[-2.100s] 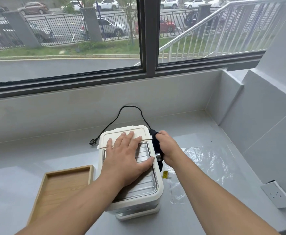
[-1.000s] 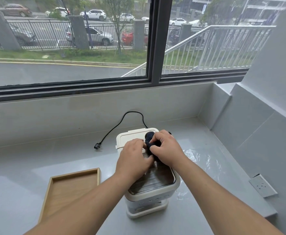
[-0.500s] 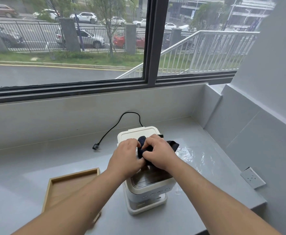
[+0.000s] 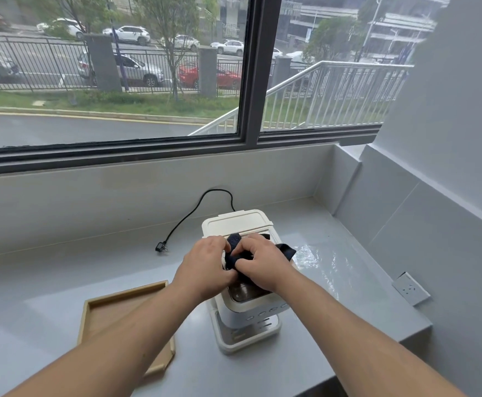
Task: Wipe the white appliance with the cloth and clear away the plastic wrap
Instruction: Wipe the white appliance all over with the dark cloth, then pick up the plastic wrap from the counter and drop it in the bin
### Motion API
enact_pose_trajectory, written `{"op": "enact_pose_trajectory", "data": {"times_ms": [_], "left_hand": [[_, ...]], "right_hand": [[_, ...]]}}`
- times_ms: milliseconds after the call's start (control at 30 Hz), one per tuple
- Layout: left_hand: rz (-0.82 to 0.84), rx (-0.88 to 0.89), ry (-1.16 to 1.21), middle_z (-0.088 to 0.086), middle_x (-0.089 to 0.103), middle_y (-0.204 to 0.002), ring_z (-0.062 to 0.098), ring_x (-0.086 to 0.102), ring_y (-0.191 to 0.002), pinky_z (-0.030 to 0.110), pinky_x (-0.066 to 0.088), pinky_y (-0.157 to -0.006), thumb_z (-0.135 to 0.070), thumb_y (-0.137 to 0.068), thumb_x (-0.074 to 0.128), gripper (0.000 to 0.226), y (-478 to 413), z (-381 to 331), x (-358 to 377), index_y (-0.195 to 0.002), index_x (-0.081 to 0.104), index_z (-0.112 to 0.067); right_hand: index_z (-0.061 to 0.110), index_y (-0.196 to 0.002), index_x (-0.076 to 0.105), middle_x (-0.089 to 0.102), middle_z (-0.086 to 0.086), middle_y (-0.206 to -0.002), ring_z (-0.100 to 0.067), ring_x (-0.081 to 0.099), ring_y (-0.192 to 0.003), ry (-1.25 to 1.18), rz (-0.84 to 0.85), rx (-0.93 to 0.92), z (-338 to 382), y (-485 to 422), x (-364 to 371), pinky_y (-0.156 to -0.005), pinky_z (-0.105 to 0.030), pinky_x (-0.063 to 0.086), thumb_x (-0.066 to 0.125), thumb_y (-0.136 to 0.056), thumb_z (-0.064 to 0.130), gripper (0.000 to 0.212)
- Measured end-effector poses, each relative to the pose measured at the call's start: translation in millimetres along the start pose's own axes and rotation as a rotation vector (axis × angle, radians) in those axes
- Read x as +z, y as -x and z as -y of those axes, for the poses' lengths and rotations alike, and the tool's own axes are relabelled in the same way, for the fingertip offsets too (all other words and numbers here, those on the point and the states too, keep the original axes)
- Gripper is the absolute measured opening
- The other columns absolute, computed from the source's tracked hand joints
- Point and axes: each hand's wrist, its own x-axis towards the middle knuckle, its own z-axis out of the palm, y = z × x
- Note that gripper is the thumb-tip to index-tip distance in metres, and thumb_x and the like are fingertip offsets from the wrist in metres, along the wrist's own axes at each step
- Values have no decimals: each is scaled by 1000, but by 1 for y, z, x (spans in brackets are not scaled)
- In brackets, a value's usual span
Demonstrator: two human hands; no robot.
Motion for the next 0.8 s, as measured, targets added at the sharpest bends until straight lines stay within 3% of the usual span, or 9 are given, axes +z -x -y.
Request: {"op": "enact_pose_trajectory", "data": {"times_ms": [133,233,333,400,467,567,800], "left_hand": [[4,12,31,-14,60,-118,15,47,-119,40,48,-96,-46,-69,58,41,5,1,-8,-109,56,-35],[-39,42,97,-18,59,-125,12,46,-124,41,47,-99,-48,-67,52,50,9,-4,-15,-116,55,-40],[-88,98,76,-16,60,-128,14,47,-125,41,47,-102,-56,-71,51,54,8,-13,-22,-122,57,-38],[-101,138,17,-15,60,-131,16,47,-129,39,45,-106,-63,-74,51,59,6,-19,-25,-127,57,-36],[-92,173,-46,-15,58,-138,15,44,-134,36,42,-110,-68,-75,53,68,4,-26,-26,-134,56,-34],[-92,232,-100,-14,56,-143,15,43,-136,34,38,-111,-73,-74,56,76,-1,-38,-25,-138,55,-33],[-51,309,-185,-7,42,-160,19,34,-148,36,26,-123,-76,-72,60,86,-18,-74,-8,-147,48,-34]], "right_hand": [[34,-111,76,62,18,-112,-3,57,-108,4,2,17,4,13,2,-94,-19,42,54,-73,33,44],[47,-126,68,68,24,-118,3,61,-107,-89,-10,72,6,22,-5,-95,-23,49,50,-73,30,58],[61,-113,65,69,36,-90,7,63,-84,-110,-102,58,4,29,-16,-73,-16,46,51,-76,26,53],[50,-114,67,67,32,-84,5,62,-80,-80,-186,54,5,34,-26,-70,-15,43,53,-80,29,42],[37,-123,69,68,24,-104,0,59,-98,55,-266,24,2,36,-36,-84,-23,46,54,-84,36,41],[33,-136,62,64,12,-131,-16,49,-125,296,-286,4,-7,42,-51,-105,-34,43,53,-87,51,53],[37,-157,35,36,8,-163,-19,24,-152,488,-272,112,-43,58,-77,-123,-43,27,51,-83,75,85]]}}
